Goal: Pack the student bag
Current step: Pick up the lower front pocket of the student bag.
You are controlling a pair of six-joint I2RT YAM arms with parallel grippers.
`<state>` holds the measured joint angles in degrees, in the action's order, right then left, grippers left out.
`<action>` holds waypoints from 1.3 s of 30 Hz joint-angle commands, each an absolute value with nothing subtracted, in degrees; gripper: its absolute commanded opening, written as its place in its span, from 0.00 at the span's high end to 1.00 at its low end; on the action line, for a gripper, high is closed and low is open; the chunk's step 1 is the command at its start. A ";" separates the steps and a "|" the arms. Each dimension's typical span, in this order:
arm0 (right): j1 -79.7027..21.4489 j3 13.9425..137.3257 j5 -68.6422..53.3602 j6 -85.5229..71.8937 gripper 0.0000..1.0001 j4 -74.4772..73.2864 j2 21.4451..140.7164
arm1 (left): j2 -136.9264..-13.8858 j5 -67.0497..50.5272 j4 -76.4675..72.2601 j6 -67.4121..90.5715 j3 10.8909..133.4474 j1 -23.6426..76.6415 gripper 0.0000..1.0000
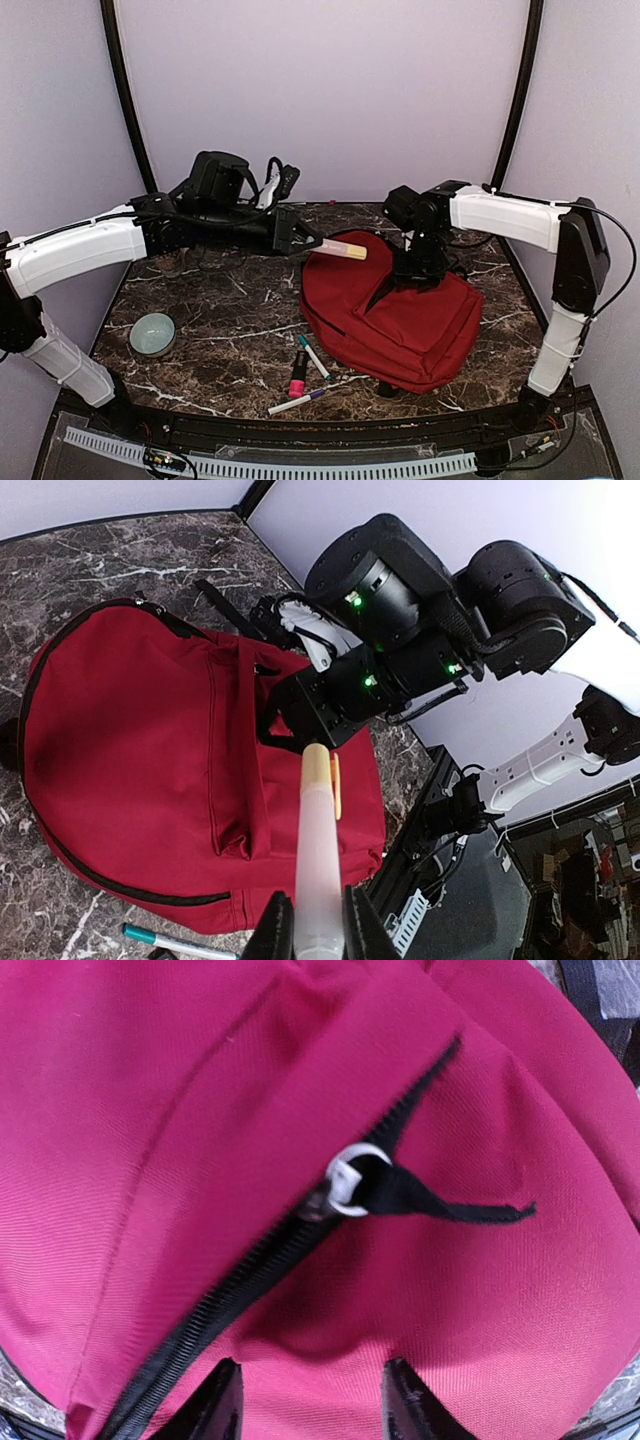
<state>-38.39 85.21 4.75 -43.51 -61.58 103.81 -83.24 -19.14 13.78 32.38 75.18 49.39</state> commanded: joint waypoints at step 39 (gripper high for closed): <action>-42.10 93.50 16.12 -45.00 0.62 -76.32 116.19 | -76.38 -22.58 11.94 28.97 66.67 49.35 1.00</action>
<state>-42.26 96.07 11.79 -45.98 -69.32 114.30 -78.83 -21.37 11.66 30.57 67.85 49.39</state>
